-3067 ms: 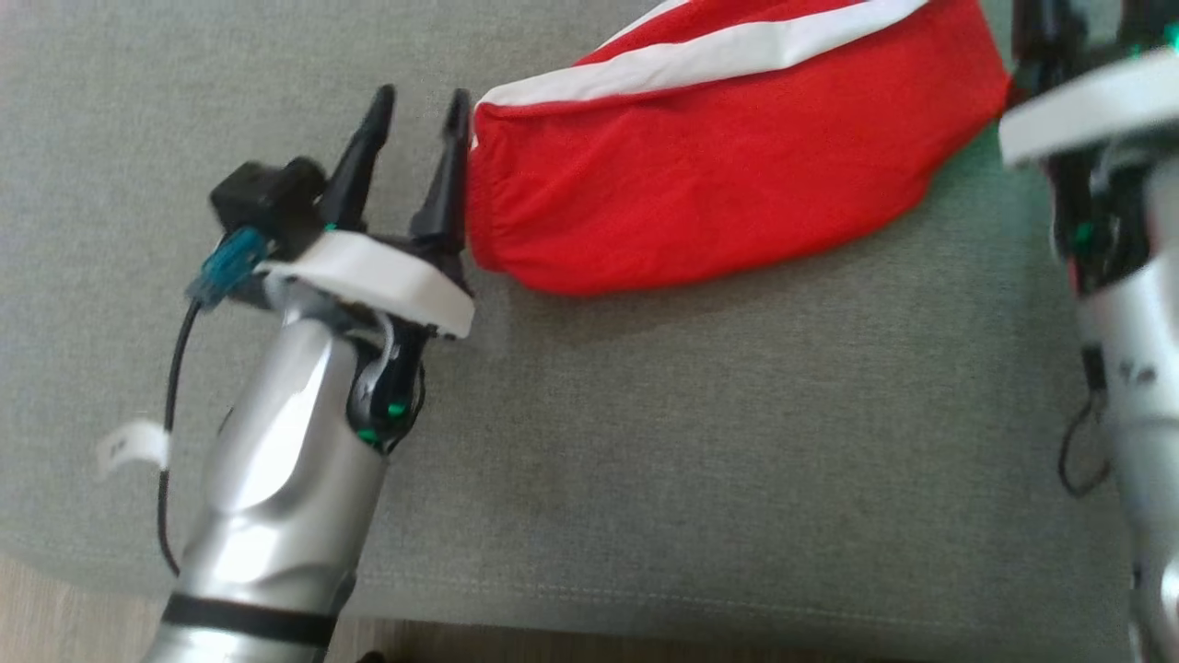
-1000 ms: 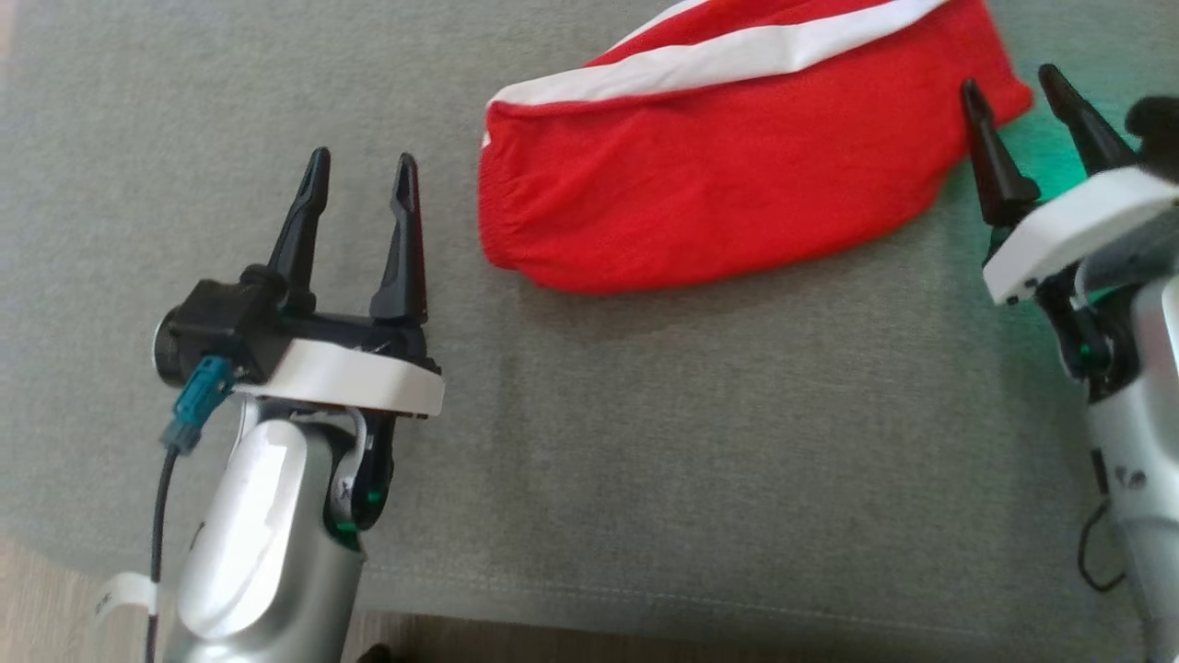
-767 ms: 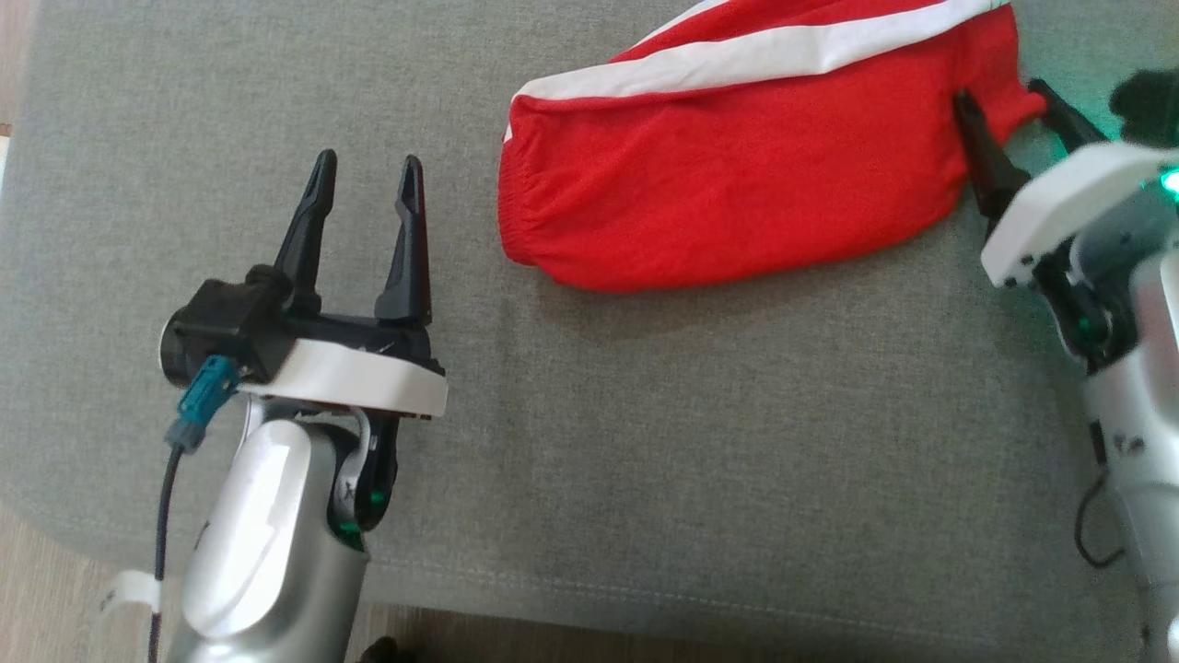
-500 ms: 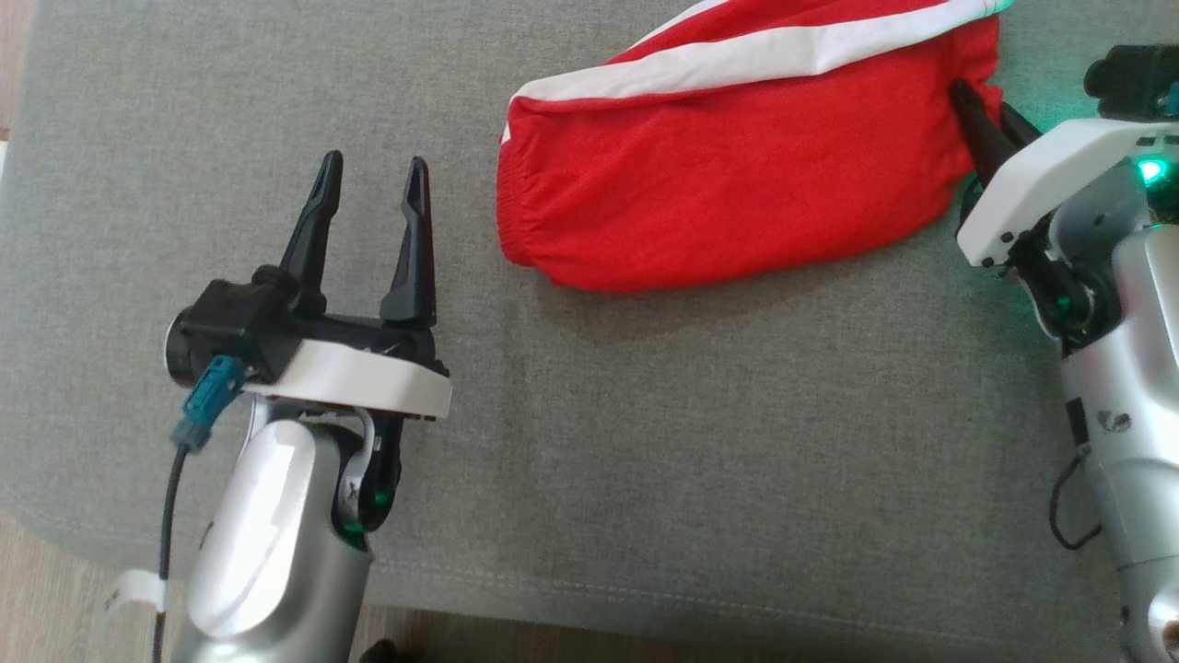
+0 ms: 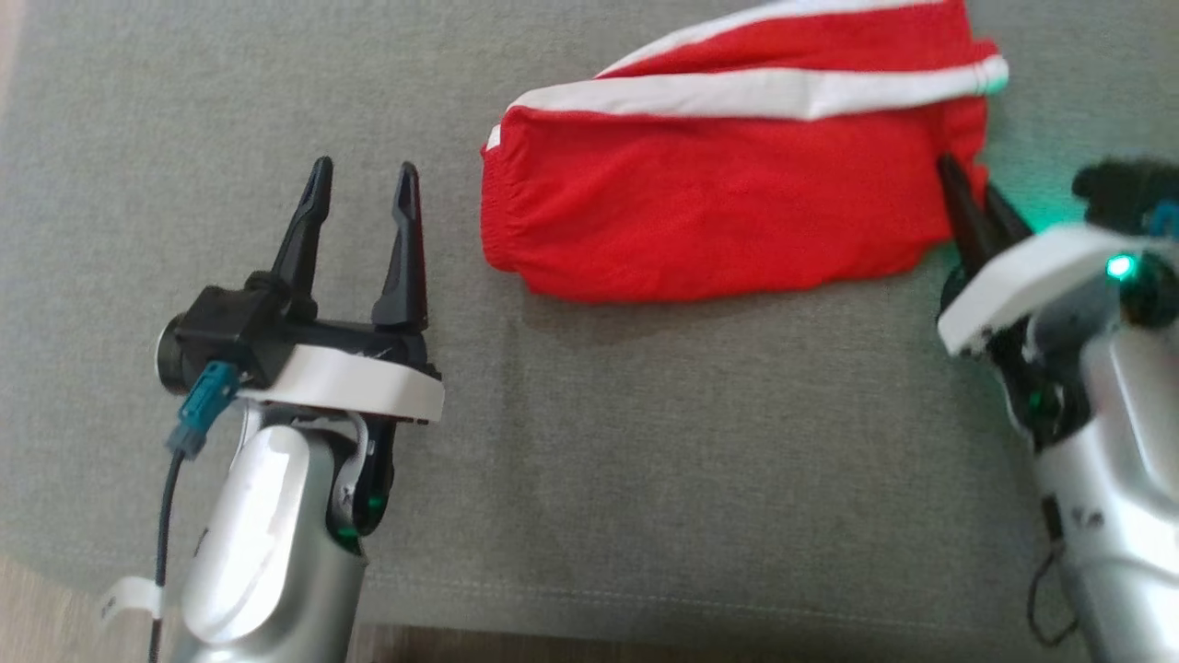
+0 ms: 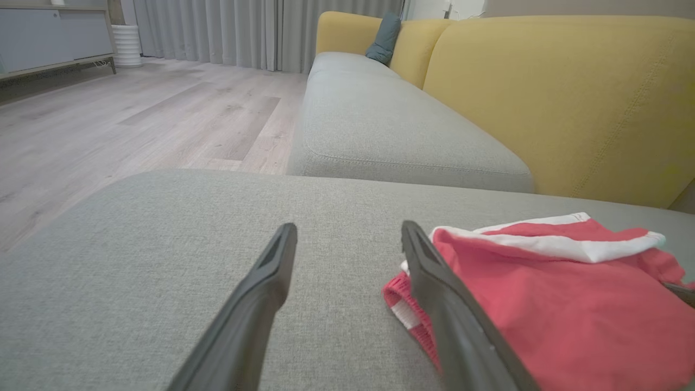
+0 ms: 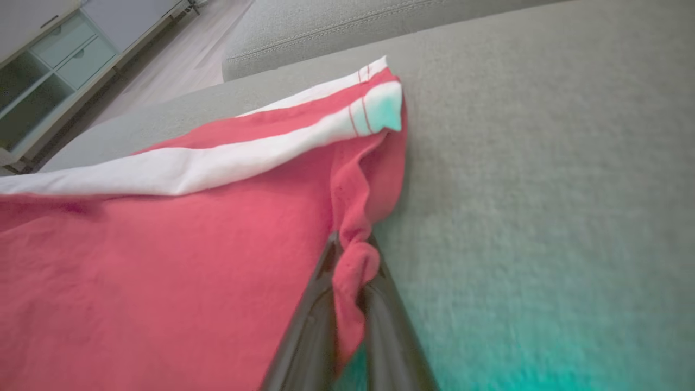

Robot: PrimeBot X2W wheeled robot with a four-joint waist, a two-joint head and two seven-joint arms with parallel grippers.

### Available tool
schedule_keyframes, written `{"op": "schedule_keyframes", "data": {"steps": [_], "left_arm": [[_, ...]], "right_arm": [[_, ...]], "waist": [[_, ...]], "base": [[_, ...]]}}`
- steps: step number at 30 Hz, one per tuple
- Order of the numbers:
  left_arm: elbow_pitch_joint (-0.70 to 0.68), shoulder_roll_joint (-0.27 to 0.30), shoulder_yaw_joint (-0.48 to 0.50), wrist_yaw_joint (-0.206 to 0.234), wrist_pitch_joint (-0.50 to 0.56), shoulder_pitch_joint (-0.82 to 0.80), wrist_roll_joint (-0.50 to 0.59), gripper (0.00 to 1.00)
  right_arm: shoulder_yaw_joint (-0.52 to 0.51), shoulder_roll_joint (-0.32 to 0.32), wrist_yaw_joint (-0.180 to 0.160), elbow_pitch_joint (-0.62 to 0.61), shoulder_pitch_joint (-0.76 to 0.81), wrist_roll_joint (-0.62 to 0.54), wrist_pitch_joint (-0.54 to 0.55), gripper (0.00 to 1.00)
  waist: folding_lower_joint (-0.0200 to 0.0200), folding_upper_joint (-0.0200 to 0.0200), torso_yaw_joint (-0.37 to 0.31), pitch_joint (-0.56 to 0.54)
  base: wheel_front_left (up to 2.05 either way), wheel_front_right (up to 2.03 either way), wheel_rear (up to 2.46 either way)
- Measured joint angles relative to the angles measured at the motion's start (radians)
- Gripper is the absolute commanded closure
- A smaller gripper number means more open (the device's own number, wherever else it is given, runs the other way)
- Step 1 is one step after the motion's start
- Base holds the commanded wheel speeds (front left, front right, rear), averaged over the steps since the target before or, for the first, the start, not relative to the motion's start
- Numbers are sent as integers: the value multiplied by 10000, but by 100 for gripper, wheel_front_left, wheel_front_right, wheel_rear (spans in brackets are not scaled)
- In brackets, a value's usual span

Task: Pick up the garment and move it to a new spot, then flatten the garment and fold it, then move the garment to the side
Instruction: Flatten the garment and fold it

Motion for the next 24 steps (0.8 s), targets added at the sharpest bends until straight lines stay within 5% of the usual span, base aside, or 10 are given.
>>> {"op": "schedule_keyframes", "data": {"steps": [11, 24], "left_arm": [[21, -8, 134, -92, 0, 121, 174, 0], [107, -8, 121, -165, 0, 268, 245, 0]], "right_arm": [[-1043, 349, 0, -1421, 1969, 56, -113, 100], [-1517, 585, 0, -2151, 2384, -136, 86, 100]], "waist": [[0, 0, -474, -380], [0, 0, -452, -695]], "base": [[0, 0, 0], [0, 0, 0]]}}
